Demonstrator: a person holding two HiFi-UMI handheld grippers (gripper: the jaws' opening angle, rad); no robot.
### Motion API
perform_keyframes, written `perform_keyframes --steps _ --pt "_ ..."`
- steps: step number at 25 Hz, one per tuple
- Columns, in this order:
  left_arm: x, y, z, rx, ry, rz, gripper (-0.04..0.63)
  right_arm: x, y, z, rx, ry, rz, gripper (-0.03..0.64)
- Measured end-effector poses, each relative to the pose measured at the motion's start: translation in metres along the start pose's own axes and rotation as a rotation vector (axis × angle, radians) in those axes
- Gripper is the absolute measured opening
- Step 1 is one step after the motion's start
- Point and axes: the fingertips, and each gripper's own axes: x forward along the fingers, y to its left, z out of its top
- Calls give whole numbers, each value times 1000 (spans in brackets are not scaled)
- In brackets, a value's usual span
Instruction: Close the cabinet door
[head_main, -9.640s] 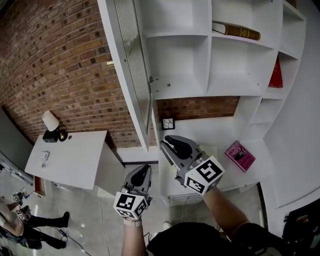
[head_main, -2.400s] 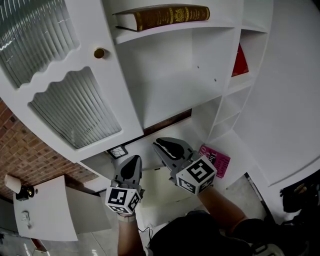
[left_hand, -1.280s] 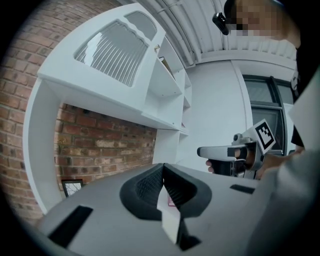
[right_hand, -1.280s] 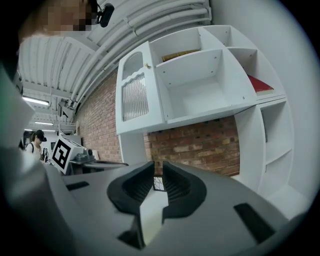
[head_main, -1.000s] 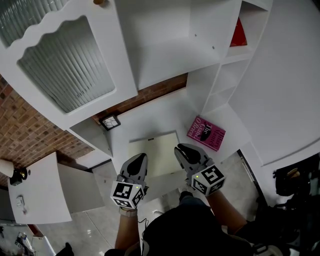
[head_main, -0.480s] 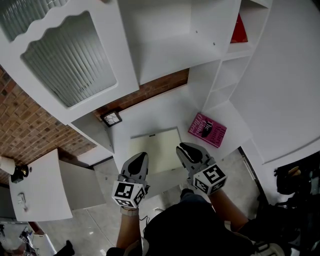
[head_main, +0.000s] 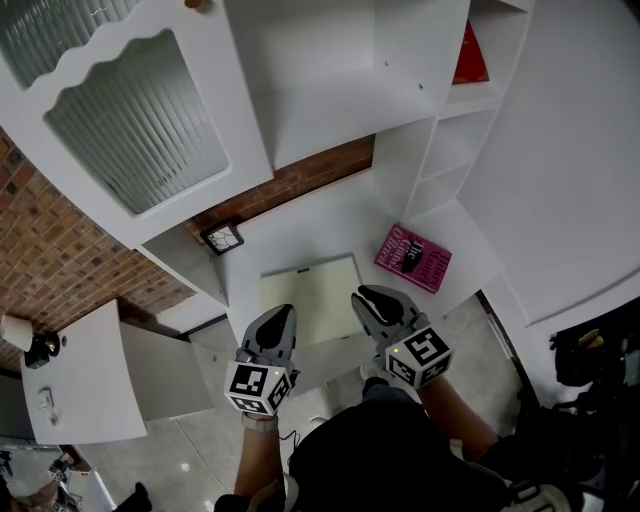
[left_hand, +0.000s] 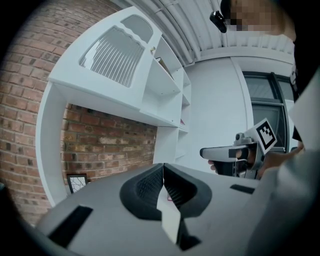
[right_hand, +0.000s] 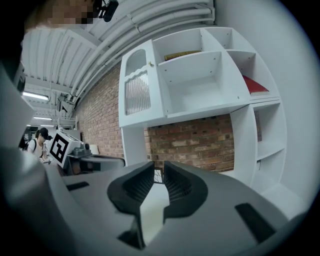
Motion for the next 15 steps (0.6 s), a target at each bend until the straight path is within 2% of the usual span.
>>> perform_keyframes --steps 15 --pt "-6 0 3 0 -4 21 11 0 2 2 21 -6 15 61"
